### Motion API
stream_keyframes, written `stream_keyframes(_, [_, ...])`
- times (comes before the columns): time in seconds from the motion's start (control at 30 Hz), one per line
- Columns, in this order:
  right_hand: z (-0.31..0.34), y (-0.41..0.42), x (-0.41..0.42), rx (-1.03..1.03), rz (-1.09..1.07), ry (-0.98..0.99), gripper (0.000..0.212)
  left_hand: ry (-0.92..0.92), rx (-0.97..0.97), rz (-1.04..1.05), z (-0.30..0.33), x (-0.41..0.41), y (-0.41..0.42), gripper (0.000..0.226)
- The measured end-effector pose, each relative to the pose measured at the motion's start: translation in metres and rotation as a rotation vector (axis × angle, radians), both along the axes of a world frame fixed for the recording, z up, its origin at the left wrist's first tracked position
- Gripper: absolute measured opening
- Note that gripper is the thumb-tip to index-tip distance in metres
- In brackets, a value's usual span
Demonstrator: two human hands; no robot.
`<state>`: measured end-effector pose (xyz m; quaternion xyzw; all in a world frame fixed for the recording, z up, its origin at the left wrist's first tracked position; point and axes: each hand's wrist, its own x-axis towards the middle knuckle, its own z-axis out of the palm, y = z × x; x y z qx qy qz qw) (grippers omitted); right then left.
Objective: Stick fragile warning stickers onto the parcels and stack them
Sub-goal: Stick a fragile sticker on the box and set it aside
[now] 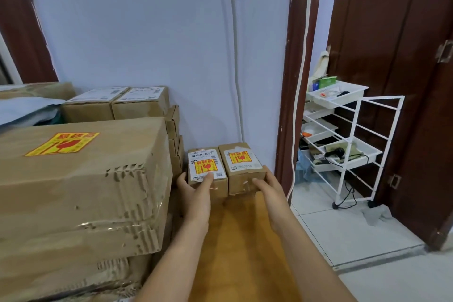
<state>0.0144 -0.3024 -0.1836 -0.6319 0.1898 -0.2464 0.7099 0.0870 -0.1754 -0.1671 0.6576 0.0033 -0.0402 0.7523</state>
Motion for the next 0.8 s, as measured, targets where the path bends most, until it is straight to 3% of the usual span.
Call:
stream_keyframes(0.1, [-0.004, 0.002, -0.002, -0.070, -0.126, 0.004, 0.059, -0.061, 0.091, 0.086, -0.005, -0.007, -0.001, 0.069])
stream_keyframes(0.23, [-0.016, 0.006, -0.002, -0.698, -0.388, 0.051, 0.064, -0.335, 0.413, 0.190, -0.007, -0.026, -0.001, 0.074])
stream_keyframes(0.33, [-0.021, 0.006, 0.003, -1.019, -0.466, 0.027, 0.053, -0.622, 0.713, 0.203, -0.013, -0.025, 0.000, 0.050])
stream_keyframes(0.43, [-0.018, 0.009, 0.008, -1.051, -0.445, 0.060, 0.048, -0.757, 0.849, 0.195, -0.015, -0.017, 0.000, 0.031])
stream_keyframes(0.8, [0.002, 0.002, 0.029, -1.197, -0.235, 0.347, 0.048, -0.741, 1.075, 0.042, -0.003, 0.010, 0.000, 0.048])
